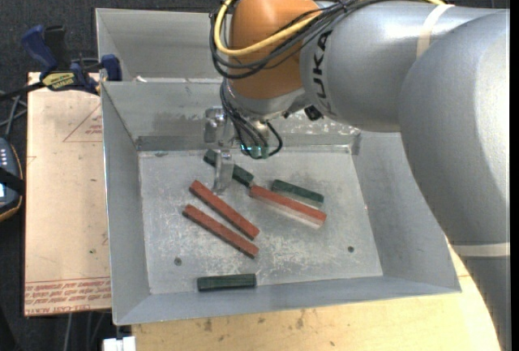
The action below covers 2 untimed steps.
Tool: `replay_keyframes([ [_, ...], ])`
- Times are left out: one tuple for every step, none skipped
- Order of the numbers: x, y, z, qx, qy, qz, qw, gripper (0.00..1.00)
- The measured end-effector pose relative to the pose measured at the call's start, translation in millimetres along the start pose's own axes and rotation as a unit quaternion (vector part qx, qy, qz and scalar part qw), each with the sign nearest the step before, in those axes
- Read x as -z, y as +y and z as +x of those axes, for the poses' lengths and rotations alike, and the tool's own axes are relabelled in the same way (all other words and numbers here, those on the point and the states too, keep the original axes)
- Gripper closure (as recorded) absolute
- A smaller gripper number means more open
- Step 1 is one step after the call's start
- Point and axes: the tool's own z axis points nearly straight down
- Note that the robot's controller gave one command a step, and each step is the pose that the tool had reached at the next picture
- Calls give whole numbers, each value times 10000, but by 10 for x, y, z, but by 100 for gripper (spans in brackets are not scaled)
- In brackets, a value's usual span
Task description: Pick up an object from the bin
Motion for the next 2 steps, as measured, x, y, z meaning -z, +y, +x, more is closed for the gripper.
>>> replay_keyframes([
  [46,-9,-21,-16,-40,-4,10000,100],
  [46,-10,-21,-20,-39,-5,10000,0],
])
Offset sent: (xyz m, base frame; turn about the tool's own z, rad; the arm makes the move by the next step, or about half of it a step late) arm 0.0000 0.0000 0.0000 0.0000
